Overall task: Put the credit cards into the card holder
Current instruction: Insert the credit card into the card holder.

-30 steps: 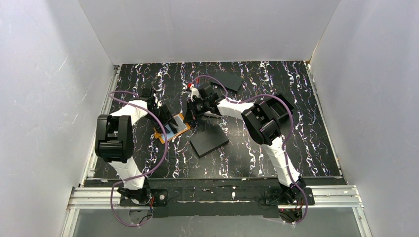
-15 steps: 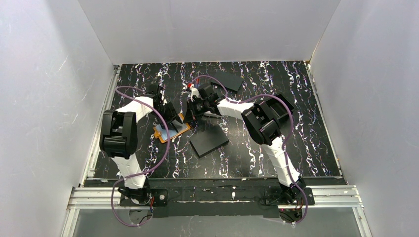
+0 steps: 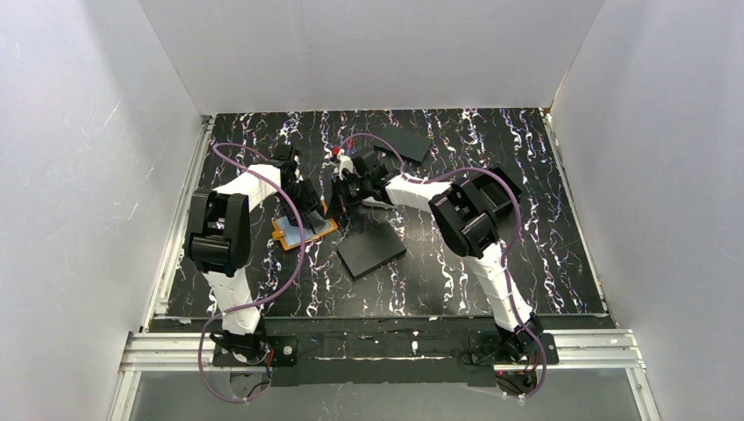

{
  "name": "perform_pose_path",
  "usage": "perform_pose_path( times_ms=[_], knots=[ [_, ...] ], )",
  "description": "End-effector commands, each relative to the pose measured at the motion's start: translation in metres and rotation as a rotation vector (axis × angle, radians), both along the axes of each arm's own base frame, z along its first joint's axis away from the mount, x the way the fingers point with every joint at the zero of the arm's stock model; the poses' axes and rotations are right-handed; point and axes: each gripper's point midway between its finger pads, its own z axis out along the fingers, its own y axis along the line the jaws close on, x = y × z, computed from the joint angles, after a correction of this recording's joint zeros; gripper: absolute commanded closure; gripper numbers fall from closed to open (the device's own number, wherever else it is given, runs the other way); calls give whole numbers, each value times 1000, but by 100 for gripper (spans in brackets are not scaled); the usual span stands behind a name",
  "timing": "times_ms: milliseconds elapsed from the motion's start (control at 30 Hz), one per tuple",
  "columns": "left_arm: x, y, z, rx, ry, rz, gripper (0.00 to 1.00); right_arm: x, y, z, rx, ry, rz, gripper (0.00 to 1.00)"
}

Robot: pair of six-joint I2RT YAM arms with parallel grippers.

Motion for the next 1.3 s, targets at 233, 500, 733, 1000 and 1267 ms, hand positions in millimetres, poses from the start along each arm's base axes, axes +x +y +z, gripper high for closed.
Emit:
perform_pose_path(
  times_ms=[233, 500, 733, 1000, 1267],
  knots=[
    [-2, -5, 49, -100, -146, -100, 42, -14, -19, -33, -165, 34, -64, 78],
    [-24, 26, 63, -148, -176, -76, 45, -2, -23, 9, -150, -42, -99, 65],
    [-26, 49, 28, -214, -100, 58, 65, -14, -6, 41, -120, -91, -87, 62],
    [-35, 59, 0, -161, 1, 76, 71, -33, 36, 50, -14, -43, -56, 80],
    [-55, 95, -11, 53, 83, 75, 71, -33, 40, 51, -44, -97, -60, 79]
  ],
)
